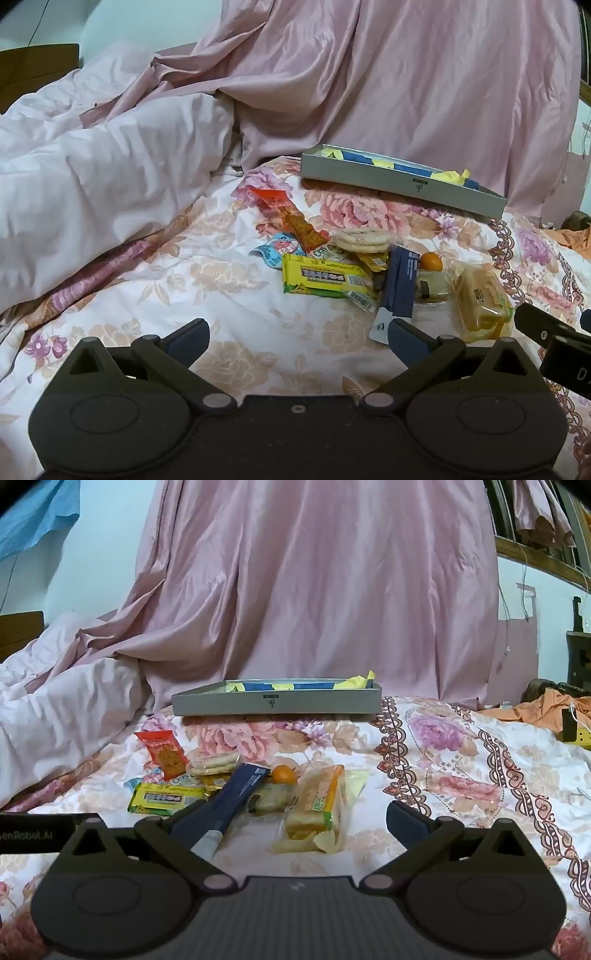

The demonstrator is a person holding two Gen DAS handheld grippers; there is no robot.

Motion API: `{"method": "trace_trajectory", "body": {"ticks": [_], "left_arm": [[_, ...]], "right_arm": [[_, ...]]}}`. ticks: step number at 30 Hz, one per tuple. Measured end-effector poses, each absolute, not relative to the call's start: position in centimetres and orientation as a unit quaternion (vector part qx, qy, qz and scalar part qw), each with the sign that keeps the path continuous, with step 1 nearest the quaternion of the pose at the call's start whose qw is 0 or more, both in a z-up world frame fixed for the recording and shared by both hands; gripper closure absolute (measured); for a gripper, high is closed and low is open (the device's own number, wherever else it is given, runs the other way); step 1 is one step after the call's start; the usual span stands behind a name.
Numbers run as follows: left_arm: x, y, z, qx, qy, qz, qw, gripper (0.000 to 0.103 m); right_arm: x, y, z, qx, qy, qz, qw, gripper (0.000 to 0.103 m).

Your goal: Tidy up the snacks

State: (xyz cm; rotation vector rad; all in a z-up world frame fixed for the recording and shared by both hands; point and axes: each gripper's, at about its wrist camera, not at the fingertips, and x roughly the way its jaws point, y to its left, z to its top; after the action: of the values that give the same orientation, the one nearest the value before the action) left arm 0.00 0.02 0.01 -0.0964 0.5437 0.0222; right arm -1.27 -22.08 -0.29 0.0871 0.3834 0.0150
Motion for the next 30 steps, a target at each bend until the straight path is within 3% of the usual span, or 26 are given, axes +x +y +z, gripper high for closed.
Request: {"method": "trace_trajectory", "body": {"ticks": [30], "left_arm": [[-0.01,0.01,0.00,-0.045,0.266,0.012,0.963,0.001]], "right_arm": [[-1.52,-22.06,-0.20,0.040,0.188,0.008,0.981,0.000]]}}
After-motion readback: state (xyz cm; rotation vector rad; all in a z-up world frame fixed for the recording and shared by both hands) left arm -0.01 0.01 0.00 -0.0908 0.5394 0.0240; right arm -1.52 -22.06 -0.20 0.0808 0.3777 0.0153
